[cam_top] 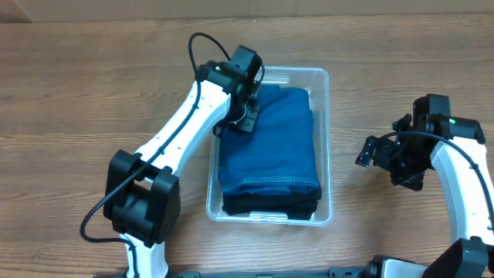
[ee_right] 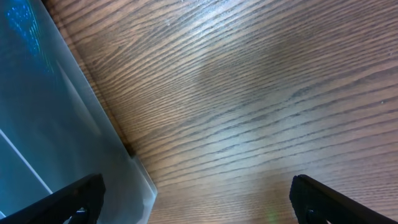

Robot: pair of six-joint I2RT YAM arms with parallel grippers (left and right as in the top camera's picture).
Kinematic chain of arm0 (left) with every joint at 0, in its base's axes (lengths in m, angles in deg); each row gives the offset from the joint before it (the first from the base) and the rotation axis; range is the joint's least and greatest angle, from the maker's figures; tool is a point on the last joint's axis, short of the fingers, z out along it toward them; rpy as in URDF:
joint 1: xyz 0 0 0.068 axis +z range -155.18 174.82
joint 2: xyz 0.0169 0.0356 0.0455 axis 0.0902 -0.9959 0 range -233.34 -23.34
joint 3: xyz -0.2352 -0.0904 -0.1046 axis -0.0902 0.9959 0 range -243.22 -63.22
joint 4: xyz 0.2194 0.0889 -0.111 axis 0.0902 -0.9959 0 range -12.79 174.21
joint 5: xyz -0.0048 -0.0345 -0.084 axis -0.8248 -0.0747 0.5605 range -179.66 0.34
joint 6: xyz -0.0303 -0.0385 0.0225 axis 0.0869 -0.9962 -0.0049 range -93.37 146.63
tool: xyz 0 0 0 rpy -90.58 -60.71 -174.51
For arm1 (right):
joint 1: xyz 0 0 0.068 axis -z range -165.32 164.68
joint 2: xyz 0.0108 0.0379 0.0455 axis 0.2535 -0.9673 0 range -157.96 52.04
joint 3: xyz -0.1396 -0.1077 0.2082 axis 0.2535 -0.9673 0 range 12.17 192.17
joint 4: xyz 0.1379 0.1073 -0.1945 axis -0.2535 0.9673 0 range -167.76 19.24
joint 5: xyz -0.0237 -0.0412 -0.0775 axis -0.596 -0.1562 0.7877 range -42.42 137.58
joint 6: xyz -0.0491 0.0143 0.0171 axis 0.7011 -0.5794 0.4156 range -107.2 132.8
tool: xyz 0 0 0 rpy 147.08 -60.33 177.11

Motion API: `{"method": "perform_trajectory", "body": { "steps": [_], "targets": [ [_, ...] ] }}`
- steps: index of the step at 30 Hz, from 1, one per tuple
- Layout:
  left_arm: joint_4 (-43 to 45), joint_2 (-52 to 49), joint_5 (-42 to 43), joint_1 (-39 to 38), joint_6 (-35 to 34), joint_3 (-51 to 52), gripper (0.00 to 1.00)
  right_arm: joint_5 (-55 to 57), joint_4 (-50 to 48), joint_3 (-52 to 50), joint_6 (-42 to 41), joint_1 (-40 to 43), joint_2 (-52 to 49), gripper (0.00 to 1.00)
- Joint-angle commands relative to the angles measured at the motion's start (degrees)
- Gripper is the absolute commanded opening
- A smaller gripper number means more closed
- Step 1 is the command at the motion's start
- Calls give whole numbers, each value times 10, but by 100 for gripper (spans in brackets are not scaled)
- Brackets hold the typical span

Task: Pack container
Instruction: 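Lift the denim cloth with the left gripper and lay it over the bin, then release the denim cloth and raise the left gripper away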

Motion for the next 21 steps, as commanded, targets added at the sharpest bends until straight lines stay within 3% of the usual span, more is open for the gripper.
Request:
{"method": "perform_trajectory", "body": {
  "steps": [1, 3, 6, 16, 21],
  "targets": [
    [-52, 91, -29, 5, -8, -133, 4, 0, -2, 8, -2, 2, 1, 100],
    [-11, 144, -60, 5, 2, -158, 4, 0, -5, 8, -2, 2, 1, 100],
    [-5, 130, -61, 5, 3, -143, 4, 0, -5, 8, -2, 2, 1, 100],
    [-15, -190, -52, 6, 3, -133, 4, 0, 2, 8, -2, 2, 1, 100],
    [-83, -132, -86, 6, 3, -173, 4, 0, -1, 8, -2, 2, 1, 100]
  ]
}}
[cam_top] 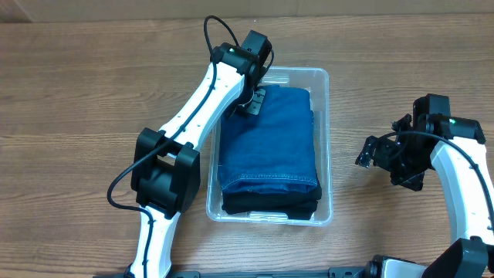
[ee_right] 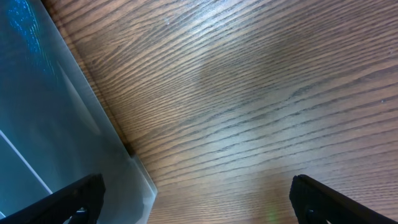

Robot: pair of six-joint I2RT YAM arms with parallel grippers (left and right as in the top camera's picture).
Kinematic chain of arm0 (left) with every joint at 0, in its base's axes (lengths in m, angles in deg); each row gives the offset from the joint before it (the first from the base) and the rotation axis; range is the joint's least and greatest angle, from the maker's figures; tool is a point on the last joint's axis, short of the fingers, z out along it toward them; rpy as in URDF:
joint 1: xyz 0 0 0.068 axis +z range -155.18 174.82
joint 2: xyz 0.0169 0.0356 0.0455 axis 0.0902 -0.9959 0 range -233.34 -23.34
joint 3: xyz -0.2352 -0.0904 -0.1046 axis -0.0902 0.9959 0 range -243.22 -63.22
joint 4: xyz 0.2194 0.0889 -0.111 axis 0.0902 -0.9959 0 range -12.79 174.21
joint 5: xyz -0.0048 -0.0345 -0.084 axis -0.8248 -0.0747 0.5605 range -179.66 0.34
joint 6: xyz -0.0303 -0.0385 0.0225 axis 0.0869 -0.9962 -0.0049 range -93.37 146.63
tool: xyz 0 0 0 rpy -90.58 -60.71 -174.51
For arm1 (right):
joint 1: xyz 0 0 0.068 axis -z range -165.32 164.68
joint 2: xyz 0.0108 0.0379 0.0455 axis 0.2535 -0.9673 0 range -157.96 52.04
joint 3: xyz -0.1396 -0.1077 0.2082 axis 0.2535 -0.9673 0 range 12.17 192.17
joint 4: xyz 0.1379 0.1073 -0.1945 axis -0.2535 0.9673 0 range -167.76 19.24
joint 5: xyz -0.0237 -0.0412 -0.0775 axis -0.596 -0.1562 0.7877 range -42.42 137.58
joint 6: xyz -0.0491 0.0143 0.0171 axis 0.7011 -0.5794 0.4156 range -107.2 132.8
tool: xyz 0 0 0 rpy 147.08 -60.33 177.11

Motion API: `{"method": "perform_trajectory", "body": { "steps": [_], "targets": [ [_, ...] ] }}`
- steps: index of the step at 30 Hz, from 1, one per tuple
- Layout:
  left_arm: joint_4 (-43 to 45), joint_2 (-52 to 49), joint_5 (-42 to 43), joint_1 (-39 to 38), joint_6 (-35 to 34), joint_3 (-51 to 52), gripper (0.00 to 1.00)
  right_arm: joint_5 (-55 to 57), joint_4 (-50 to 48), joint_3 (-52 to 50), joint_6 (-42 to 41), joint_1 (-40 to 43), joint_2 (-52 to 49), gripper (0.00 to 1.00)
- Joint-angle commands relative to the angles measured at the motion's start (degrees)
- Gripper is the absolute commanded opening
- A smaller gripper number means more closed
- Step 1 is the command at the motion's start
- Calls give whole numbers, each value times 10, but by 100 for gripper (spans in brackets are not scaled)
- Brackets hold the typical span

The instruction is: Pack container

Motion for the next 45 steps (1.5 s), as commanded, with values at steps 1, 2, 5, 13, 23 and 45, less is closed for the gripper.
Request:
{"method": "perform_trajectory", "body": {
  "steps": [1, 2, 5, 13, 23, 45],
  "targets": [
    [-69, 63, -27, 3, 2, -34, 4, 0, -2, 8, -2, 2, 1, 100],
    [-87, 113, -3, 1, 0, -50, 4, 0, -2, 8, -2, 2, 1, 100],
    [-123, 229, 90, -21, -16, -53, 6, 0, -5, 8, -2, 2, 1, 100],
    [-184, 242, 65, -146, -61, 75, 6, 0, -1, 8, -2, 2, 1, 100],
    [18, 239, 138, -149, -117, 420, 14, 0, -1, 8, -2, 2, 1, 100],
    [-185, 336, 1, 217, -112, 19, 92, -80, -57, 8, 19, -185, -43, 24]
  ]
}}
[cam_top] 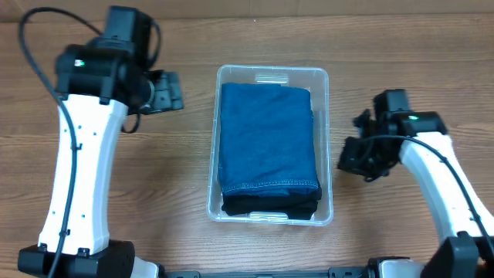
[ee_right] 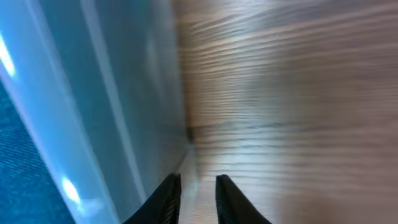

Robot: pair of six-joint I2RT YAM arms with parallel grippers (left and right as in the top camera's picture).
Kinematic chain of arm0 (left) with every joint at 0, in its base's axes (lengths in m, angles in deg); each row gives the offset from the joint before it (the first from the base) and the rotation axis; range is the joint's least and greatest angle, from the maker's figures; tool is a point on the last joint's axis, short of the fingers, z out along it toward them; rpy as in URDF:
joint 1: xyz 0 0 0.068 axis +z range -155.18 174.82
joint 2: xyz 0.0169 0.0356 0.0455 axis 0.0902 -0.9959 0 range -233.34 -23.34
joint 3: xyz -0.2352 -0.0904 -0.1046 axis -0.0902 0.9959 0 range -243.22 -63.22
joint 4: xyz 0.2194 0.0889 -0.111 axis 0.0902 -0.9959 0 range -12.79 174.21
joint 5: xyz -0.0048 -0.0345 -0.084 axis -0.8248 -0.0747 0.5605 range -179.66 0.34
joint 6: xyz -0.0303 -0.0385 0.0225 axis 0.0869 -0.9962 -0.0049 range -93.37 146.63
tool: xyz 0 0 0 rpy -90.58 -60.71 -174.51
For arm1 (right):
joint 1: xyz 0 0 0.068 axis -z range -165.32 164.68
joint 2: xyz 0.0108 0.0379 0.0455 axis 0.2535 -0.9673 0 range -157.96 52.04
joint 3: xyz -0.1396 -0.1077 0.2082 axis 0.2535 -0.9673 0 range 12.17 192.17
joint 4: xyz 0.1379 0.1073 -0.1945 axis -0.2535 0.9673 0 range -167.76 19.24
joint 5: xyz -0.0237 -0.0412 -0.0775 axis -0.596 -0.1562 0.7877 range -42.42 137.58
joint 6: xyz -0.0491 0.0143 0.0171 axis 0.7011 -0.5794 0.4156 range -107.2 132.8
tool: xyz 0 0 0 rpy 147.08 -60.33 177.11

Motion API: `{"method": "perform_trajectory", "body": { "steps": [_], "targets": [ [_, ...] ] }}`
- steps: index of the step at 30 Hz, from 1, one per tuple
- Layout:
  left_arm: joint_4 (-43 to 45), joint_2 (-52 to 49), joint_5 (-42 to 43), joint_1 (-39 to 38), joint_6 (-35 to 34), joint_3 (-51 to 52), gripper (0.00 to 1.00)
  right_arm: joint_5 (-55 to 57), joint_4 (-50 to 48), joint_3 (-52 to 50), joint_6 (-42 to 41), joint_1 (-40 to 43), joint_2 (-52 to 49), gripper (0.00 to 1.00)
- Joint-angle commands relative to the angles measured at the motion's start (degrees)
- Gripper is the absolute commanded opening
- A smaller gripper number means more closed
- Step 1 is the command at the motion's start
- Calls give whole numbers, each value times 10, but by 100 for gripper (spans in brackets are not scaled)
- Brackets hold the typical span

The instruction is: Pack container

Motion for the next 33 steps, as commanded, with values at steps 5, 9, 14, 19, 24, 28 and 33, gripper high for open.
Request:
{"method": "perform_trajectory", "body": {
  "steps": [5, 9, 14, 19, 24, 28, 33],
  "targets": [
    [-22, 8, 27, 23, 5, -7, 92, -23, -174, 8, -5, -28, -14, 26],
    [-23, 8, 28, 23, 5, -7, 91, -59, -260, 8, 27, -29, -18, 26],
    [-32, 8, 28, 23, 5, -7, 91, -57, -335, 8, 27, -29, -45, 38],
    [38, 23, -2, 23, 34, -7, 90, 76, -278, 137, 8, 0, -39, 66],
    [178, 24, 38, 24, 92, 12, 91, 127, -244, 257, 27, 8, -39, 100],
    [242, 15, 20, 49, 91, 61, 100, 174, -267, 263, 27, 11, -38, 100],
    [187, -5, -4, 60, 113, 61, 100, 176, -206, 263, 21, 21, -11, 100]
  ]
}}
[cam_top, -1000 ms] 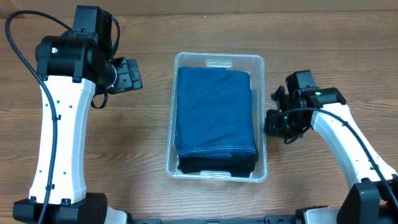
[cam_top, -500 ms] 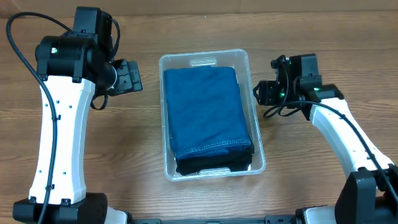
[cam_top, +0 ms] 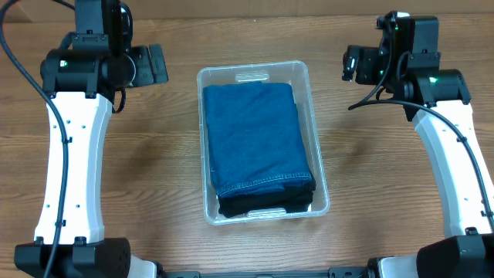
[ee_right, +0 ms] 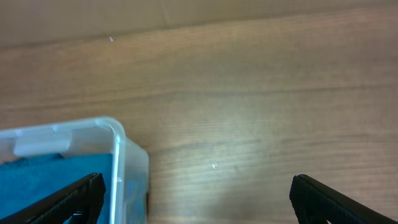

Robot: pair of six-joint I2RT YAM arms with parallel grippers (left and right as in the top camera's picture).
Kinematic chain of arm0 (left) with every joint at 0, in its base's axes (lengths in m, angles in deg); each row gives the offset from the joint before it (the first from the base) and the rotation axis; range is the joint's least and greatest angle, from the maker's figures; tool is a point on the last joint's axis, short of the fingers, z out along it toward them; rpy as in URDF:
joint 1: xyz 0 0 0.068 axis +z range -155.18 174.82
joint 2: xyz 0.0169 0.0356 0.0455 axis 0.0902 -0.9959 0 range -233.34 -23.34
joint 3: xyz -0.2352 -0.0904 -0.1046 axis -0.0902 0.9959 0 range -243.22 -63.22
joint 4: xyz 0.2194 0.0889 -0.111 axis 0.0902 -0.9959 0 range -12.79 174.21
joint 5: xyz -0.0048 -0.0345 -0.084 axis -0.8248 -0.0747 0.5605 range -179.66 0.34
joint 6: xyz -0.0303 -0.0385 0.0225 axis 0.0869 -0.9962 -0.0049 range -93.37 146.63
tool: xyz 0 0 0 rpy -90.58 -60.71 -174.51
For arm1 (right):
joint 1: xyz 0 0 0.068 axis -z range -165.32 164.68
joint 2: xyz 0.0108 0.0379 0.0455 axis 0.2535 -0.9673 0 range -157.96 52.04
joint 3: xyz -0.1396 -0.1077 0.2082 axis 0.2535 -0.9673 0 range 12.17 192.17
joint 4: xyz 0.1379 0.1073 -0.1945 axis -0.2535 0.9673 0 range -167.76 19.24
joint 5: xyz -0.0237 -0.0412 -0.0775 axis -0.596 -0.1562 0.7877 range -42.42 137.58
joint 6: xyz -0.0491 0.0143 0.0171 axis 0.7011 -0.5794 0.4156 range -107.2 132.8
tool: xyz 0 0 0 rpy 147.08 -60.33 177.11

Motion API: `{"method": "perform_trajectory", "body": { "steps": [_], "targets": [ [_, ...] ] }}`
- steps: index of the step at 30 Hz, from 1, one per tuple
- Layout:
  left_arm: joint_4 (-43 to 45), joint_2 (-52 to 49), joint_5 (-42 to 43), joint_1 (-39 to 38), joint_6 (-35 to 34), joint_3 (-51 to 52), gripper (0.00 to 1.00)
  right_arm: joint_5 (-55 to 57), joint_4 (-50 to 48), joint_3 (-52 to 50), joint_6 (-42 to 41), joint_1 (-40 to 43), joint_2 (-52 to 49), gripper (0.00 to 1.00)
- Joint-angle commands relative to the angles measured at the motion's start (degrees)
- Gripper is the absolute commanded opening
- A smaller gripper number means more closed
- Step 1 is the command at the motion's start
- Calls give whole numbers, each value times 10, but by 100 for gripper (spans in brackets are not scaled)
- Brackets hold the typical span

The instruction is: Pack container

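A clear plastic container point(cam_top: 202, 154) stands mid-table, slightly turned. Inside, folded blue jeans point(cam_top: 258, 139) lie flat on a dark folded garment point(cam_top: 262, 204). My left gripper point(cam_top: 160, 64) hangs off the container's back left corner, clear of it, with its fingers looking spread. Off the back right corner hovers my right gripper point(cam_top: 349, 63), also holding nothing. In the right wrist view that gripper point(ee_right: 194, 186) is open wide, over bare wood beside the container's corner point(ee_right: 118, 134), with the jeans point(ee_right: 56, 186) showing through.
The wooden table point(cam_top: 386, 193) runs on either side of the container. The white left arm point(cam_top: 73, 154) and right arm point(cam_top: 455, 154) stand along the table's left and right sides.
My right gripper was nearly shut, low against the container's right wall; now it is open, off the back right corner. The container sits further left and slightly turned. The left gripper has shifted a little further back.
First my left gripper rested on the jeans at the container's back left, while the right stood open beside the right wall. The left then sat at the back edge. Later it was clear at the left, the right nearly shut at the wall. Now both are clear.
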Motion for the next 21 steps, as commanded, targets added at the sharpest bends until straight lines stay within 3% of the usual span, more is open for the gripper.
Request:
{"method": "perform_trajectory", "body": {
  "steps": [1, 4, 7, 10, 12, 17, 21],
  "targets": [
    [-17, -4, 27, 5, 35, 2, 100, 12, 18, 15, -20, 11, 55, 100],
    [-5, 31, 96, 2, 70, 5, 100, 8, 71, 8, -35, 44, 127, 100],
    [49, 123, 104, -7, 76, 71, 100, 4, 70, -59, -35, 63, 223, 100],
    [123, 268, 115, -7, 89, 218, 100, 4, 36, -163, -33, 63, 347, 100],
    [169, 436, 138, -7, 113, 368, 100, 4, 12, -259, -31, 63, 461, 100],
    [132, 721, 22, -7, 98, 538, 100, 7, 88, -326, -33, 63, 595, 100],
    [106, 775, 16, -7, 97, 557, 100, 7, 166, -327, -33, 63, 593, 100]
  ]
}}
